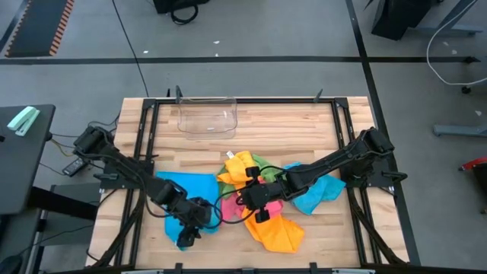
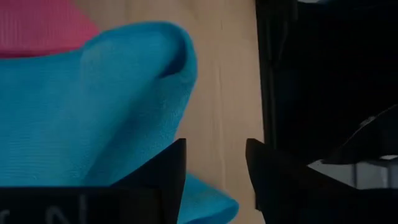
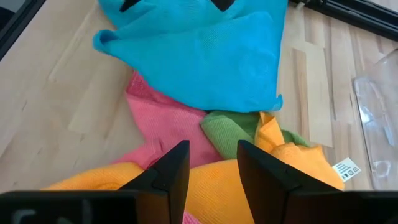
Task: Fold microfiber towels
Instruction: Fold the left blue microfiber towel
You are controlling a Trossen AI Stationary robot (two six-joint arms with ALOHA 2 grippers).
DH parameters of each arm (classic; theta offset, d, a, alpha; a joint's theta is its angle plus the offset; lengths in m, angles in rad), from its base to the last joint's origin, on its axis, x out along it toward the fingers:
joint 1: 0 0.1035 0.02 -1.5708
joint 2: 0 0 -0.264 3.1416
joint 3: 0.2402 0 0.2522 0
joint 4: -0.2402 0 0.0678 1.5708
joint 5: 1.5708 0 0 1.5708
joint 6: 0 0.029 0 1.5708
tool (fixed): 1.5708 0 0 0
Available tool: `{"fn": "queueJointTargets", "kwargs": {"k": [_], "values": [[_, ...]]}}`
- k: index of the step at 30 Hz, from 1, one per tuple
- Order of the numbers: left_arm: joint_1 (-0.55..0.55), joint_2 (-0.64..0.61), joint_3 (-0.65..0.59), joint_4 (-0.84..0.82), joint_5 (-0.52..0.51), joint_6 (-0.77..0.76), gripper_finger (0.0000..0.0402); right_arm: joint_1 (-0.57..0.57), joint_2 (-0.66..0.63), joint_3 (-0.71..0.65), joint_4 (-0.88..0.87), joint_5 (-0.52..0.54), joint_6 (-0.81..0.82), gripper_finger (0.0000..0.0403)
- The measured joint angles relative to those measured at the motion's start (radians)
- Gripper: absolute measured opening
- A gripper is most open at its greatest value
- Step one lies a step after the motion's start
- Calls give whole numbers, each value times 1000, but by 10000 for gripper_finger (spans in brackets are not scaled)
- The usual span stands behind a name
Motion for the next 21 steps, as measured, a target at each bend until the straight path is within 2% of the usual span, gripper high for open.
{"fn": "queueJointTargets", "kwargs": {"k": [3, 10, 21], "values": [[-11, 0, 0, -29, -42, 5, 170, 0, 0, 0, 1, 0, 3, 143], [-41, 1, -1, -245, -108, -29, 166, 1, 0, 0, 0, 0, 7, 143], [-48, 120, -3, -218, -127, -18, 159, 3, 0, 0, 3, 0, 26, 143]]}}
